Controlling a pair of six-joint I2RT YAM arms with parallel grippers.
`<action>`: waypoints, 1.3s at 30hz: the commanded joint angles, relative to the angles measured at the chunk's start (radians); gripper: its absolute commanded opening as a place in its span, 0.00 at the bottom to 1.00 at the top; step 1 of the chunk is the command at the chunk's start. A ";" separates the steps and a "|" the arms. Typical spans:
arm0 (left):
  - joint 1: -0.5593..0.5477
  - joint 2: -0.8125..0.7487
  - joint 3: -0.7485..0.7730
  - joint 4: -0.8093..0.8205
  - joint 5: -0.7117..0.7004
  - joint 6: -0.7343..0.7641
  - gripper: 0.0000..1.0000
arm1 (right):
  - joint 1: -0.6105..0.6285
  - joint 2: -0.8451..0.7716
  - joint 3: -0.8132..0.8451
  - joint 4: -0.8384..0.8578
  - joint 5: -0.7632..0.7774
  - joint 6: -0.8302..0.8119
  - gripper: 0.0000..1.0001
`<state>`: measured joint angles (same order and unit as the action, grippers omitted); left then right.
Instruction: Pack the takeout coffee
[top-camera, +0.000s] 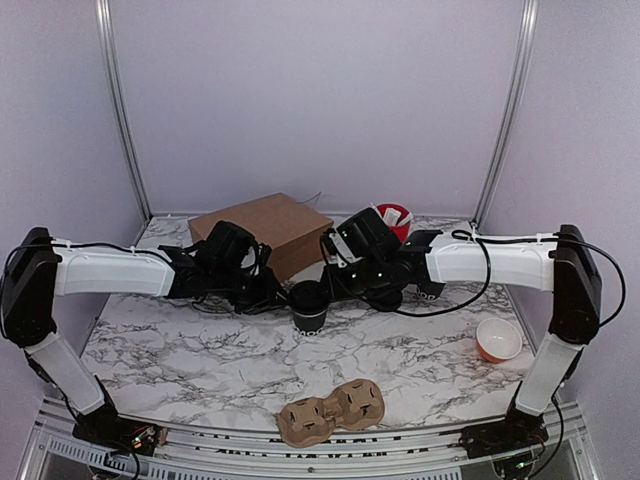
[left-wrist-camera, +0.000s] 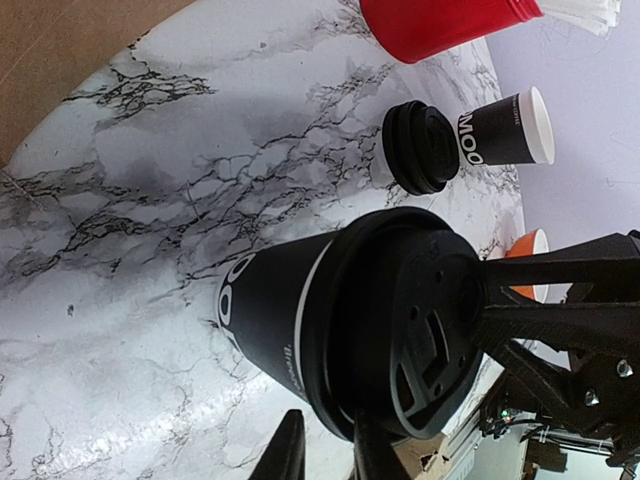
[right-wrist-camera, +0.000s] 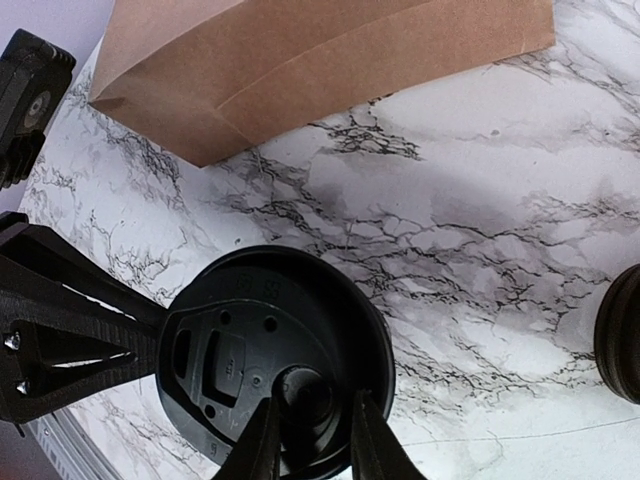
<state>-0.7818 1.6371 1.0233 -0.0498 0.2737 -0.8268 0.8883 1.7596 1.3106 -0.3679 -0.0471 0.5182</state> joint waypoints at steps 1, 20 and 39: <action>-0.008 0.025 -0.003 0.016 0.009 0.011 0.17 | 0.001 0.011 0.033 -0.015 -0.006 -0.017 0.24; -0.027 0.092 0.027 -0.156 -0.056 0.162 0.00 | 0.012 0.003 -0.046 0.006 -0.037 0.012 0.19; -0.043 0.058 0.133 -0.194 -0.062 0.155 0.11 | 0.012 -0.024 -0.070 0.018 -0.010 0.043 0.18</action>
<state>-0.8070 1.6825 1.1229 -0.1474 0.1825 -0.6880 0.8875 1.7424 1.2636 -0.3244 -0.0433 0.5365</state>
